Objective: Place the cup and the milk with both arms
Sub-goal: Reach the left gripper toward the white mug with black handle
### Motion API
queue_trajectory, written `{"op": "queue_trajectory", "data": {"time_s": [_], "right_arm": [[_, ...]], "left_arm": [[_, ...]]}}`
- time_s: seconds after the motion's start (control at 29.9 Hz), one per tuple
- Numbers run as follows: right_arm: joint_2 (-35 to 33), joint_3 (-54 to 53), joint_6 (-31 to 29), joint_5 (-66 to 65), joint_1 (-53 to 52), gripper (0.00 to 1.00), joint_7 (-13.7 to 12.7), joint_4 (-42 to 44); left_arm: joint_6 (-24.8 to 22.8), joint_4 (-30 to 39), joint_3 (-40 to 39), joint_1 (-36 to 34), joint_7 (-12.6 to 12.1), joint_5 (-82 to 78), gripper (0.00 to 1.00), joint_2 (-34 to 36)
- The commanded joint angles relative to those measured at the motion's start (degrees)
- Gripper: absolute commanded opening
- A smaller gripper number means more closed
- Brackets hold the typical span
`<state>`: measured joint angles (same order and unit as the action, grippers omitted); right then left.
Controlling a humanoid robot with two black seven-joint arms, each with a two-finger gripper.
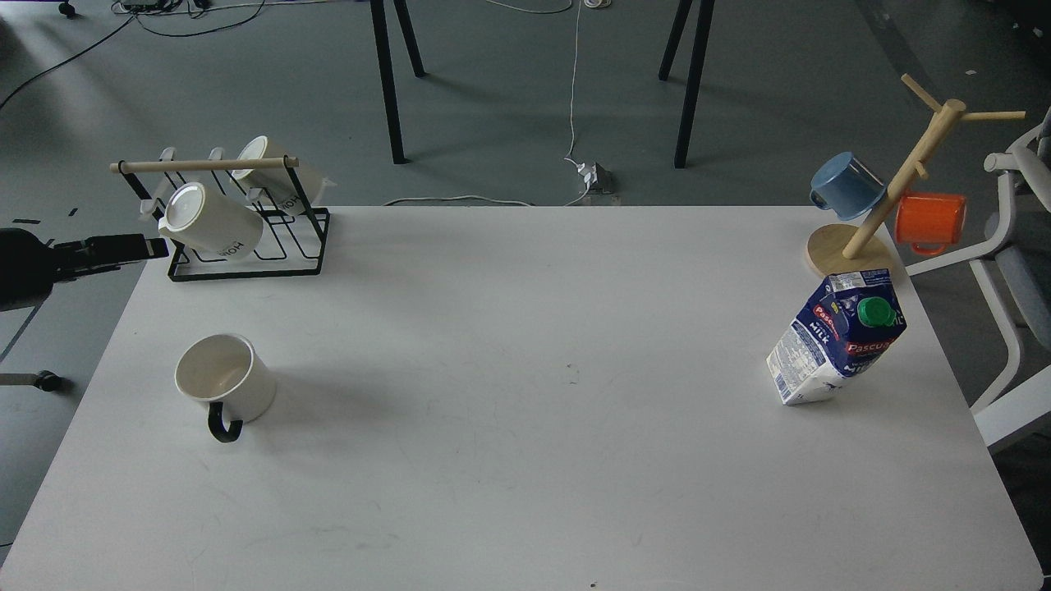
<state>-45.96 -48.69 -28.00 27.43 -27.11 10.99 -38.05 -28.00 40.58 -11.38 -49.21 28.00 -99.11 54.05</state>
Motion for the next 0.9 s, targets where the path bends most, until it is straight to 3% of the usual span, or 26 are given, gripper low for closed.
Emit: {"op": "queue_trajectory", "data": {"time_s": [0.0,0.17,0.3,0.4,0.87], "right_arm": [[0.17,0.00,0.00,0.00,0.39,0.99,0.00,0.00],[0.17,0.09,0.00,0.00,0.65,0.99,0.00,0.00],[0.17,0.00,0.00,0.00,1.27,0.99,0.00,0.00],[0.17,0.00,0.00,0.00,1.70,0.99,0.00,0.00],[0.26,0.18,0.00,0.00,1.88,0.99,0.00,0.00]], "left_arm": [[0.00,-2.16,0.49,0.52,0.00,-0.21,0.98,-2.45],[0.00,-2.79,0.49,2.28,0.00,-4.67,0.99,-5.01],[7.85,-2.70,0.49,4.30,0.00,-12.76,0.99,-5.10],[10.68,-2.26,0.40,5.79,0.00,-13.57,0.99,-5.10],[10.33,-2.00,0.40,7.29,0.00,-13.65,0.99,-5.18]]}}
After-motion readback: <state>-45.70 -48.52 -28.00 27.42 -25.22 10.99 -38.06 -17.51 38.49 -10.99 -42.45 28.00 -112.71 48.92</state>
